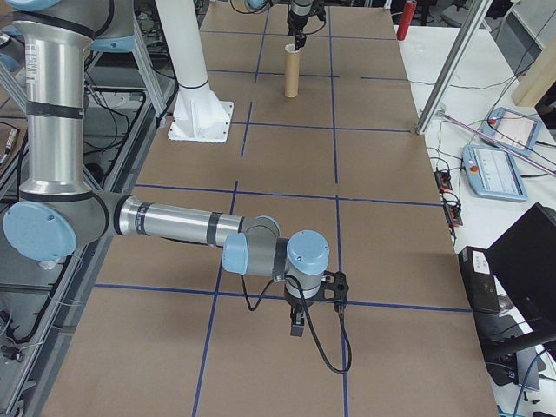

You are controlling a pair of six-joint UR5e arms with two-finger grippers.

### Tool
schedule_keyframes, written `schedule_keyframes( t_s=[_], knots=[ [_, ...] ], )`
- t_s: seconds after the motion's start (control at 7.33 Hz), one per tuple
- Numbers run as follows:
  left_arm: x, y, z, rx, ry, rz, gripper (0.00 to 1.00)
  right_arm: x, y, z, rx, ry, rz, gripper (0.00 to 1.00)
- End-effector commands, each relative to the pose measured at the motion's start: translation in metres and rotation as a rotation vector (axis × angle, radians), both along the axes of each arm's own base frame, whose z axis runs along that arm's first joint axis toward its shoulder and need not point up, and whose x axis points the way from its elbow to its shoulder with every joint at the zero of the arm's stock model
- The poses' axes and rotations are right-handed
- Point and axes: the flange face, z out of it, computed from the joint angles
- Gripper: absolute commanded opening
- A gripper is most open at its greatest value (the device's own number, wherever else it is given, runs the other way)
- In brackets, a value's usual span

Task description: Collect badminton balls into bucket

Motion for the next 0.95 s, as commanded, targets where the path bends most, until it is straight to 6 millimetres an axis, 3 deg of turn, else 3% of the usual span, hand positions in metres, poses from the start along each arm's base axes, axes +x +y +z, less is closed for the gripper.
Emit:
schedule_keyframes(
  t_s=[0.0, 0.14, 0.41, 0.68, 0.82],
  knots=[
    [-0.025, 0.018, -0.003, 0.065, 0.060, 0.035, 1.00, 0.000, 0.000, 0.000, 0.000, 0.000, 0.000, 1.00],
    [-0.062, 0.024, -0.001, 0.147, 0.122, 0.041, 1.00, 0.000, 0.000, 0.000, 0.000, 0.000, 0.000, 1.00],
    [-0.134, -0.013, 0.008, 0.316, 0.156, 0.091, 1.00, 0.000, 0.000, 0.000, 0.000, 0.000, 0.000, 1.00],
    [-0.184, -0.035, 0.036, 0.422, 0.123, 0.175, 1.00, 0.000, 0.000, 0.000, 0.000, 0.000, 0.000, 1.00],
    [-0.213, -0.046, 0.069, 0.468, 0.127, 0.210, 1.00, 0.000, 0.000, 0.000, 0.000, 0.000, 0.000, 1.00]
  ],
)
